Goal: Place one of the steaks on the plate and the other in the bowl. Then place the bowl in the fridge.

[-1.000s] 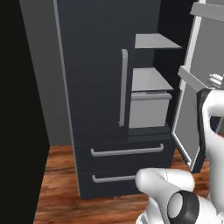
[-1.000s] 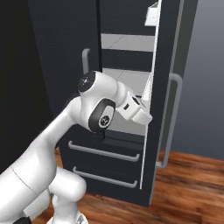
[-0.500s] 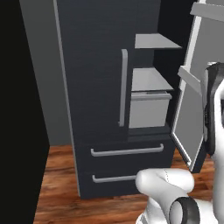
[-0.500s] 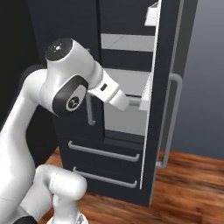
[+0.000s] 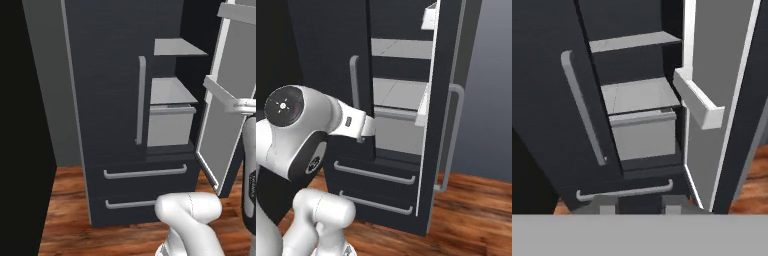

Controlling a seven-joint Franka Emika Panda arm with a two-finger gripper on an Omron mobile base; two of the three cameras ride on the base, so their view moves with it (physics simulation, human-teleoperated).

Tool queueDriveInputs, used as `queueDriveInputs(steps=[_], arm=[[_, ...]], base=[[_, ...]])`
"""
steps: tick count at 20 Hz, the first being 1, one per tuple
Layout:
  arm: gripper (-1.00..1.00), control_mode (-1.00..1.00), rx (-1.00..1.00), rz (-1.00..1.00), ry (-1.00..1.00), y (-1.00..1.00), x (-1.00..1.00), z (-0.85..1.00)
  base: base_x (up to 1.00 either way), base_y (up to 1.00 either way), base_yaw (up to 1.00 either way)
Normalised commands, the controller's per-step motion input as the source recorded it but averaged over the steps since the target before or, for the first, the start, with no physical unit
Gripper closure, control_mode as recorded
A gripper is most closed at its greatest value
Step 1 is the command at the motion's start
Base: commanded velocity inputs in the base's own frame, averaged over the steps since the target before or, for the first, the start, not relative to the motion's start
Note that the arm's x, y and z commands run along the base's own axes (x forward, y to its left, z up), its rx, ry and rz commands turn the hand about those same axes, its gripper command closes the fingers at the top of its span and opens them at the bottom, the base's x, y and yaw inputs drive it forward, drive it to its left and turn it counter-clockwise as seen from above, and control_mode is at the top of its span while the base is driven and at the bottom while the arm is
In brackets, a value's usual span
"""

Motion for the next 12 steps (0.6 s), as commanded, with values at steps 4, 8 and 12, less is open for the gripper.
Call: queueDriveInputs(steps=[4,8,12], arm=[[-1.00,-1.00,-0.20,0.26,-0.06,0.50,-0.85,0.21],[-1.00,-1.00,-0.14,0.19,-0.06,0.30,-0.84,0.59],[-1.00,-1.00,0.00,0.04,0.13,0.31,-0.34,0.58]], base=[[0.00,0.00,0.00],[0.00,0.00,0.00],[0.00,0.00,0.00]])
